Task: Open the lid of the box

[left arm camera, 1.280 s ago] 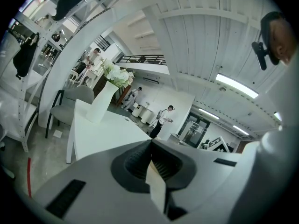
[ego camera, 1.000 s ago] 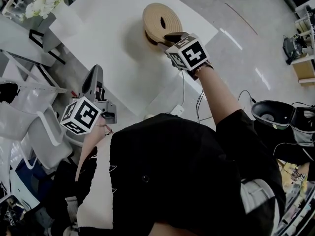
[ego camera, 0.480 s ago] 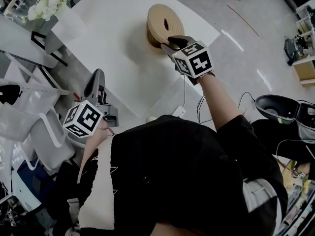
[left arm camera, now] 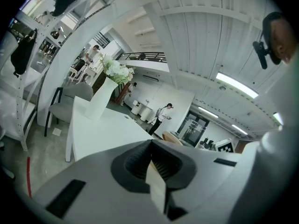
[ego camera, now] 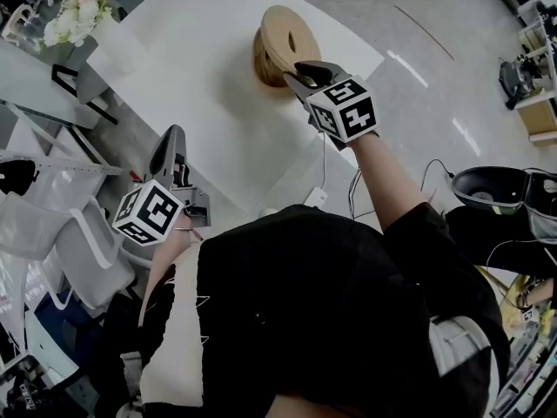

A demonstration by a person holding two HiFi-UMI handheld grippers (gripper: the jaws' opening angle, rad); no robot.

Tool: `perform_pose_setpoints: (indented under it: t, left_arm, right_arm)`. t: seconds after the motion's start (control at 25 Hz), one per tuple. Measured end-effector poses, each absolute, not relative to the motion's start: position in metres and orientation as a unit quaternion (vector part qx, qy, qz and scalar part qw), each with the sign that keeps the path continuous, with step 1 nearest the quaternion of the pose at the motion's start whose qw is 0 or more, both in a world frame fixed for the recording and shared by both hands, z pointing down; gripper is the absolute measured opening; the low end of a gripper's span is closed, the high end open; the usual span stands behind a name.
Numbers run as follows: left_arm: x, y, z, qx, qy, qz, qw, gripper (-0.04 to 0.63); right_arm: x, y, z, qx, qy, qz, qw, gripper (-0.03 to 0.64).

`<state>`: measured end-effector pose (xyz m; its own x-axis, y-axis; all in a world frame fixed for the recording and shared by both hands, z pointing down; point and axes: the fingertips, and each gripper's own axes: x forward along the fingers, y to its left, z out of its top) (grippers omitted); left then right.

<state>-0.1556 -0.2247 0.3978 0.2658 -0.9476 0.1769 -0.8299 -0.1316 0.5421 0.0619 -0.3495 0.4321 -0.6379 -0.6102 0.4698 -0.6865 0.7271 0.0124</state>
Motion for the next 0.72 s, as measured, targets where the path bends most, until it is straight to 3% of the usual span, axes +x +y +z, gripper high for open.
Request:
perform_pose_setpoints:
  t: [0.72]
  left_arm:
    - [-0.164,-0.221,0.399,0.737,-0.604,-0.112,0.28,0.011]
  right_arm:
    - [0.067,-0.354,0.416,0.38,-0.902,0.072,0.189,0.097]
